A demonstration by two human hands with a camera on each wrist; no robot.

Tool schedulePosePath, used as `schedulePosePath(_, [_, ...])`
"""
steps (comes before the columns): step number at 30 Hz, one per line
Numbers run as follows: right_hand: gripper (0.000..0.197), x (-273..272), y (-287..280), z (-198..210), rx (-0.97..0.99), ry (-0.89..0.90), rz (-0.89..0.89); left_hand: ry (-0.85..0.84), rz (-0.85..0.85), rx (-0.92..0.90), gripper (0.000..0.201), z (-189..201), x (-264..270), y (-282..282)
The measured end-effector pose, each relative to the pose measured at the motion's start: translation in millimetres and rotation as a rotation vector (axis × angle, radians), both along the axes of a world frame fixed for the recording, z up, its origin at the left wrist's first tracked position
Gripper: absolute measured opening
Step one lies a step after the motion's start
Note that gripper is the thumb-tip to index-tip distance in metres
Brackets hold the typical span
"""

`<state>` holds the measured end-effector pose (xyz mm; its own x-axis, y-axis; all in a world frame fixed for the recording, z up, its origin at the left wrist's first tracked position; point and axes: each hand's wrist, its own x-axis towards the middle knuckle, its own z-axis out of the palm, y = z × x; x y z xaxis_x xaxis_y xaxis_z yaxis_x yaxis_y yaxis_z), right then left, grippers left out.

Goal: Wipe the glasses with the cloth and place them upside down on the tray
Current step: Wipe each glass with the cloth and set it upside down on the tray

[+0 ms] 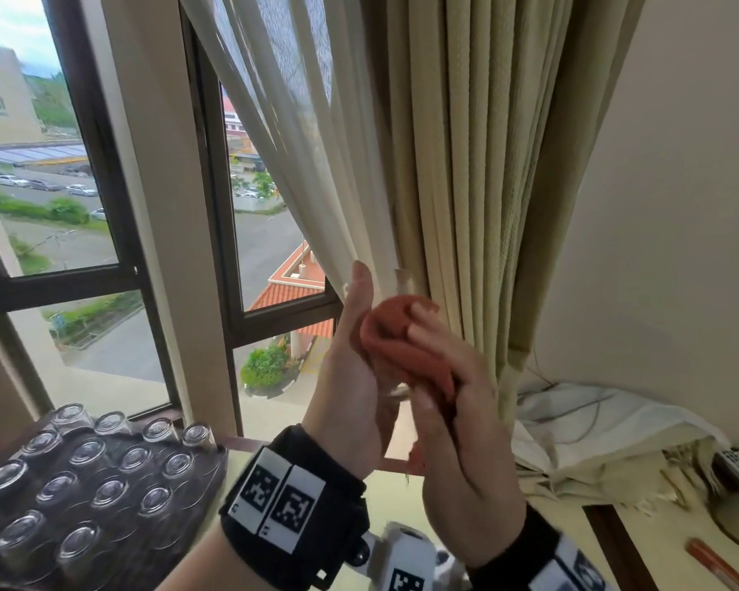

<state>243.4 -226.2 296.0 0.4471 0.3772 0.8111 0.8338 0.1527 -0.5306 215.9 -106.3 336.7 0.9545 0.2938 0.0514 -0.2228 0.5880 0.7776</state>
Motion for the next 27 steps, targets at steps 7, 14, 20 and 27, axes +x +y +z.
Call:
schedulePosePath(7, [0.039,16,4,-19,0.197,0.411,0.077,0.062,0.147,0.107,0.079,-2,2,0])
schedulePosePath(14, [0.029,15,3,-1,0.067,0.049,-0.007,0.102,0.064,-0.008,0.063,-12,4,-16])
schedulePosePath(20, [0.027,11,9,-37,0.177,0.208,-0.007,0.130,0.168,0.085,0.075,-14,8,6])
schedulePosePath(27, [0.044,18,9,9,0.082,0.082,-0.035,0.089,0.080,0.026,0.068,-12,8,-7])
